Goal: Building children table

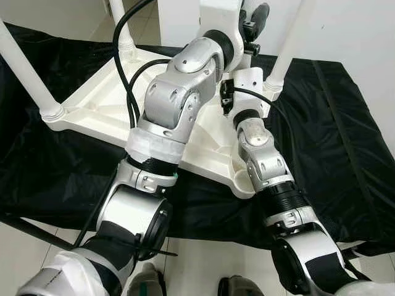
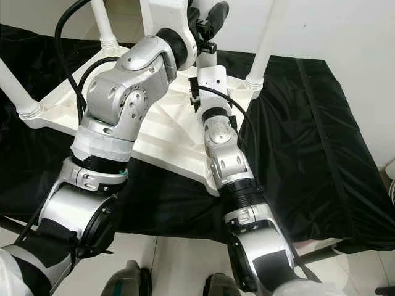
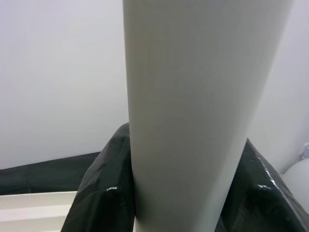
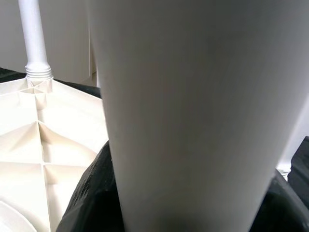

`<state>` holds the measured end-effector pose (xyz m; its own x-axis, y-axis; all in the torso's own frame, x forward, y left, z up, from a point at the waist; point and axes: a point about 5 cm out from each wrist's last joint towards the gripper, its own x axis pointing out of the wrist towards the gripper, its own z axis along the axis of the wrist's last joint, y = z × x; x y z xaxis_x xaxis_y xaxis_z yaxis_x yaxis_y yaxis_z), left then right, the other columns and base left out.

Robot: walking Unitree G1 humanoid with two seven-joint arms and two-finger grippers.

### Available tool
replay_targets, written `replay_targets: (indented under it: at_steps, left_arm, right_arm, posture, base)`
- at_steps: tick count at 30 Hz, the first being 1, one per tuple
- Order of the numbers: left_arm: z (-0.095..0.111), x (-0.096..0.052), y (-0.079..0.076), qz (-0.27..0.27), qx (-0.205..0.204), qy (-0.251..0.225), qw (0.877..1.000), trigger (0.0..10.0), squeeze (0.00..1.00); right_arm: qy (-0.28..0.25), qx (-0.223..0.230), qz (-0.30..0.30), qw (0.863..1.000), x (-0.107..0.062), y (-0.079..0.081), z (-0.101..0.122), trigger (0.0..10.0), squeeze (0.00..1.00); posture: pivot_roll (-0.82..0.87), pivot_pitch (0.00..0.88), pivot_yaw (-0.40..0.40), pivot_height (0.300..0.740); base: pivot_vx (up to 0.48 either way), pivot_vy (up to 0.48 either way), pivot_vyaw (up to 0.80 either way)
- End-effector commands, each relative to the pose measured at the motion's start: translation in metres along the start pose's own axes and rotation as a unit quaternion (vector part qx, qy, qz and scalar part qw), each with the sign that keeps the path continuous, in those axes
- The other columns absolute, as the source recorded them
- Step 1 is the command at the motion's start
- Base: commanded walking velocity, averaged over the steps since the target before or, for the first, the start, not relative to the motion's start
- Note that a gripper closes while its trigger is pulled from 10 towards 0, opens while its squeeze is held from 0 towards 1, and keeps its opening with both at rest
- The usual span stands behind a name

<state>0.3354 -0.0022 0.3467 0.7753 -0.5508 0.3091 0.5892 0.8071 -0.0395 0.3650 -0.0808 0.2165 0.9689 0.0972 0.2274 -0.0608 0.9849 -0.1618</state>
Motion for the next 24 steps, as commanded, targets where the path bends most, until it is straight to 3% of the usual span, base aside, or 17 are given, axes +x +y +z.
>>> replay_targets:
  at_steps: [1,5,6,7,10,11,14,18,19,21,22,24]
  left_arm:
    - [0.009,0.0,-0.003,0.013,0.006,-0.013,1.0,10.0,0.0]
    - [0.008,0.0,-0.004,0.01,0.014,-0.01,1.0,10.0,0.0]
    - [0.009,0.0,-0.004,0.007,0.028,-0.015,0.999,10.0,0.0]
    - [0.011,0.0,-0.003,0.003,0.039,-0.02,0.999,10.0,0.0]
    - [0.012,0.0,-0.003,0.001,0.039,-0.03,0.999,10.0,0.03]
    - [0.012,0.0,-0.004,0.0,0.02,-0.036,0.999,10.0,1.0]
    - [0.011,0.001,-0.005,-0.005,-0.014,-0.043,0.999,10.0,1.0]
    - [0.011,0.001,-0.006,-0.021,-0.013,-0.039,0.999,10.0,1.0]
    - [0.011,0.001,-0.006,-0.026,-0.012,-0.037,0.999,10.0,0.54]
    - [0.011,0.001,-0.006,-0.028,-0.011,-0.035,0.999,10.0,0.54]
    - [0.011,0.0,-0.006,-0.029,-0.016,-0.038,0.999,10.0,0.0]
    - [0.015,-0.005,-0.006,-0.044,-0.041,-0.06,0.996,10.0,0.0]
  right_arm:
    - [-0.001,0.0,-0.001,1.0,0.002,0.002,0.001,0.0,0.0]
    - [-0.005,-0.005,-0.003,1.0,0.002,0.0,0.002,0.0,0.0]
    - [-0.004,-0.005,-0.006,1.0,0.003,0.0,0.002,5.5,0.0]
    - [-0.001,0.005,-0.008,1.0,0.004,-0.001,0.002,10.0,0.0]
    - [0.001,0.013,-0.012,1.0,0.004,-0.002,0.002,10.0,0.0]
    - [0.002,0.018,-0.015,1.0,0.005,-0.003,0.002,10.0,0.0]
    - [0.006,0.036,-0.03,0.999,0.006,-0.008,0.002,10.0,0.0]
    - [0.006,0.056,-0.046,0.997,0.007,-0.014,0.003,10.0,0.0]
    - [0.007,0.065,-0.051,0.997,0.007,-0.016,0.002,10.0,0.0]
    - [0.008,0.07,-0.053,0.996,0.007,-0.018,0.002,10.0,0.0]
    - [0.008,0.072,-0.059,0.996,0.007,-0.02,0.002,10.0,0.0]
    - [0.017,0.09,-0.083,0.992,0.006,-0.031,-0.002,10.0,0.0]
  posture:
    - [-0.04,0.032,0.018,0.74]
    - [-0.04,0.028,0.019,0.74]
    - [-0.04,0.028,0.019,0.74]
    - [-0.04,0.028,0.019,0.74]
    - [-0.04,0.028,0.019,0.74]
    - [-0.04,0.022,0.02,0.74]
    - [-0.05,0.019,0.022,0.74]
    - [-0.05,0.019,0.021,0.74]
    - [-0.05,0.019,0.021,0.74]
    - [-0.05,0.018,0.022,0.74]
    - [-0.05,0.016,0.021,0.74]
    - [-0.05,0.015,0.022,0.74]
  base:
    - [0.0,0.0,0.0]
    - [0.0,0.0,0.0]
    - [0.0,0.0,0.0]
    - [0.0,0.0,0.0]
    - [0.0,0.0,0.0]
    - [0.0,0.0,0.0]
    - [0.0,0.0,0.0]
    - [0.0,0.0,0.0]
    - [0.0,0.0,0.0]
    - [0.0,0.0,0.0]
    - [0.0,0.0,0.0]
    - [0.0,0.0,0.0]
